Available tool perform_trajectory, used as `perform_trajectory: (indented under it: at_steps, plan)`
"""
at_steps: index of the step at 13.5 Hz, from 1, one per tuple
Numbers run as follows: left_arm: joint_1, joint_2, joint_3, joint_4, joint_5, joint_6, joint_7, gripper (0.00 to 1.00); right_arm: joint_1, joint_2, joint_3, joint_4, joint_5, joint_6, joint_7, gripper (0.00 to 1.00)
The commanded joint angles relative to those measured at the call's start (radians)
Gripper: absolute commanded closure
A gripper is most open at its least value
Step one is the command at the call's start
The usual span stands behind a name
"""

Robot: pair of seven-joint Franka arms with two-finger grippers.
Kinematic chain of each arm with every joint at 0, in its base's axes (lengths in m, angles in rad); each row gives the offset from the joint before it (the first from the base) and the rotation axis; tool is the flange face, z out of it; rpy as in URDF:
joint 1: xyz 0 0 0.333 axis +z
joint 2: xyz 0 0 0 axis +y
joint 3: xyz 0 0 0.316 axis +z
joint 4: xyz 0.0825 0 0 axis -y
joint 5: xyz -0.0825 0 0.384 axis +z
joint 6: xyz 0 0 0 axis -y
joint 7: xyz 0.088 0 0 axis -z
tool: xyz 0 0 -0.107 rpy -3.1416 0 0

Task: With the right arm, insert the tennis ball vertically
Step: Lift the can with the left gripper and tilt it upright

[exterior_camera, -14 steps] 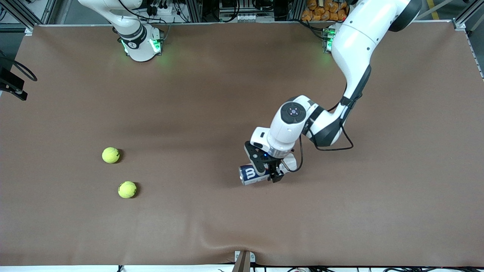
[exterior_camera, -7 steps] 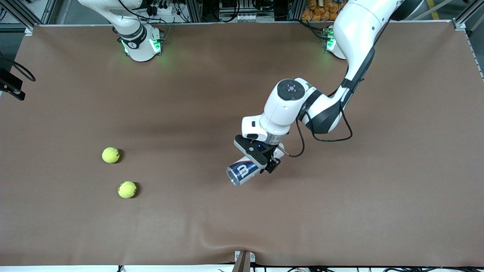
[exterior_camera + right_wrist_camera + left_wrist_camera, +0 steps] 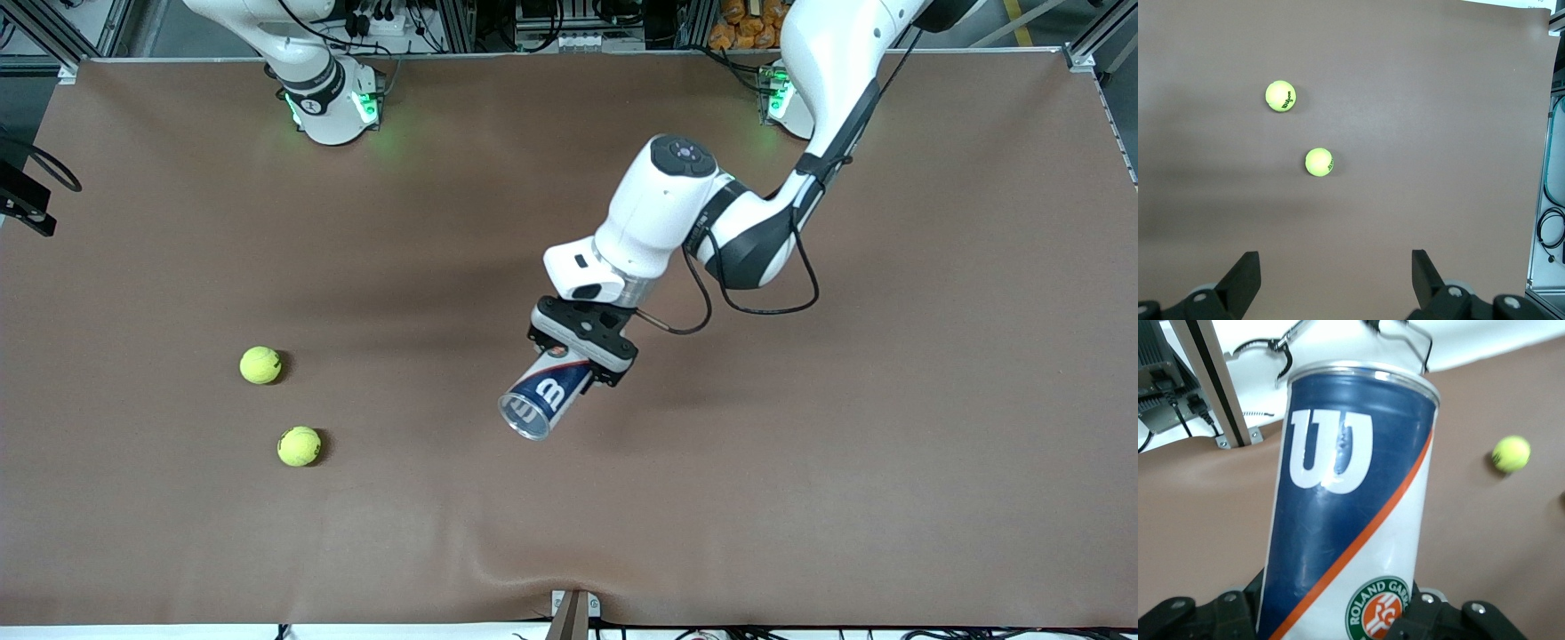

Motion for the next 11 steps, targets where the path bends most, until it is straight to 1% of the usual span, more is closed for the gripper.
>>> perform_trajectory:
  at_steps: [1,4,8,11]
  plan:
    - [-0.008,-0.014,0.013,-0.024,0.087,0.092,-0.167,0.28,-0.003,-0.004,0.001,0.009,-0.018,-0.01,-0.002,0.0]
    - [-0.011,-0.007,0.02,-0.021,0.202,0.143,-0.321,0.27,-0.003,-0.004,0.0,0.009,-0.016,-0.01,-0.002,0.0]
    - [-0.019,-0.007,0.025,-0.021,0.478,0.143,-0.63,0.29,0.0,-0.004,0.001,0.009,-0.016,-0.011,-0.002,0.0]
    - [-0.03,-0.008,0.027,-0.025,0.617,0.14,-0.804,0.29,0.001,-0.004,0.003,0.009,-0.016,-0.011,-0.004,0.0]
